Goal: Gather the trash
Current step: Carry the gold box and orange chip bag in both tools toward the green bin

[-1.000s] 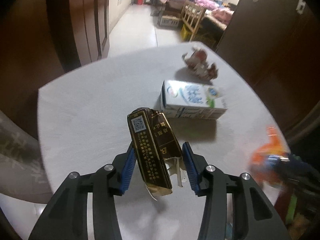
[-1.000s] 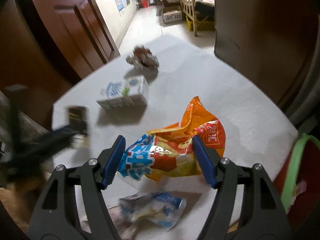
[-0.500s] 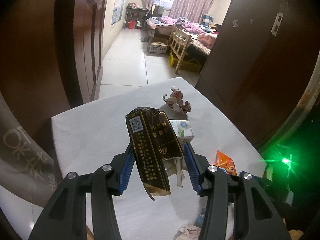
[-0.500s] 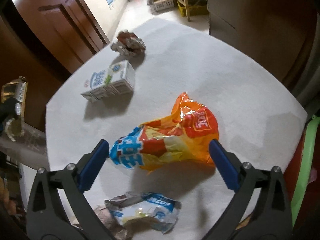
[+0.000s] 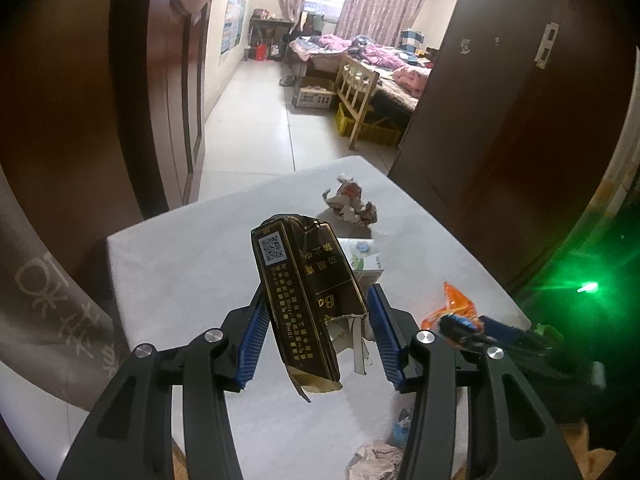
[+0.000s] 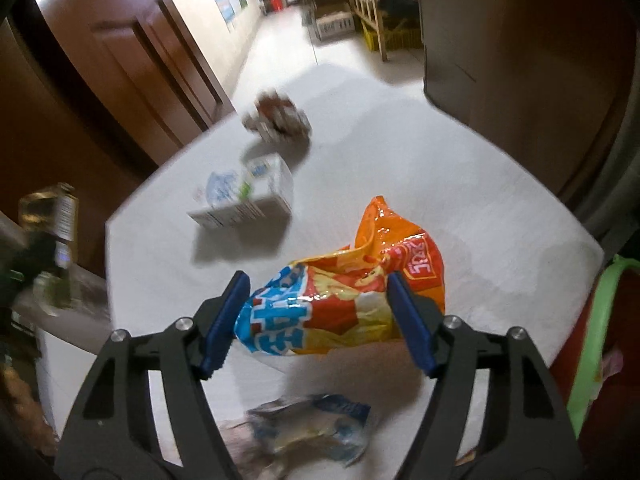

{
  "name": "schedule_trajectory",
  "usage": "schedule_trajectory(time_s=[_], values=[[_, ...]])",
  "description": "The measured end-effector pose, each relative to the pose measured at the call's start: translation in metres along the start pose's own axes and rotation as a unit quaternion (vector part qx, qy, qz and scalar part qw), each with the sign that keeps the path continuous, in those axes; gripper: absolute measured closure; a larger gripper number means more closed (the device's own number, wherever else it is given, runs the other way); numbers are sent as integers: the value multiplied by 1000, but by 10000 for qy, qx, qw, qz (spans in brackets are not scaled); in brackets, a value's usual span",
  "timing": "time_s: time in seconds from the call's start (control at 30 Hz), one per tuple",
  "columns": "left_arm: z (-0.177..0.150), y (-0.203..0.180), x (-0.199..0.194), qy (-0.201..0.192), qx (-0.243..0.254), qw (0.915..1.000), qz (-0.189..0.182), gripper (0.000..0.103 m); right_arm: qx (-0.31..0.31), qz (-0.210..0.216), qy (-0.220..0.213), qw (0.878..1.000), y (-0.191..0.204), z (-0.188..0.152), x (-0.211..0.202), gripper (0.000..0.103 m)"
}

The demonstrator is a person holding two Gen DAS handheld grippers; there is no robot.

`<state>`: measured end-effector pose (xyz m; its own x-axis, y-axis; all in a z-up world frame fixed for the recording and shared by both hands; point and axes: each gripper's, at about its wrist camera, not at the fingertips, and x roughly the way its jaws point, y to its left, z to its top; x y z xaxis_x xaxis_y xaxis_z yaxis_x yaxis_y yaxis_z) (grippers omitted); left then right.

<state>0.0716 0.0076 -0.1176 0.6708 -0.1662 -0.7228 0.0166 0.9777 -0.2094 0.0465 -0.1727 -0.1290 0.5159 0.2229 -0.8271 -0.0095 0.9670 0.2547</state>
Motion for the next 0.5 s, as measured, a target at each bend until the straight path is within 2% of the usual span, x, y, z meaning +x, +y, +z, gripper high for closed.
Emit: schedule_trajectory(time_s=[0.17, 0.3, 0.5], values=[[1, -10, -15, -226, 187, 9996, -47, 57, 70, 349, -571, 9977, 8, 9, -57, 34], [2, -19, -30, -408, 327, 9985, -129, 57, -8, 459, -971, 9942, 17, 12, -96, 34], [6, -35, -54, -707, 529, 9958, -235, 57, -34, 582, -1294, 9899, 20, 6, -132, 34]])
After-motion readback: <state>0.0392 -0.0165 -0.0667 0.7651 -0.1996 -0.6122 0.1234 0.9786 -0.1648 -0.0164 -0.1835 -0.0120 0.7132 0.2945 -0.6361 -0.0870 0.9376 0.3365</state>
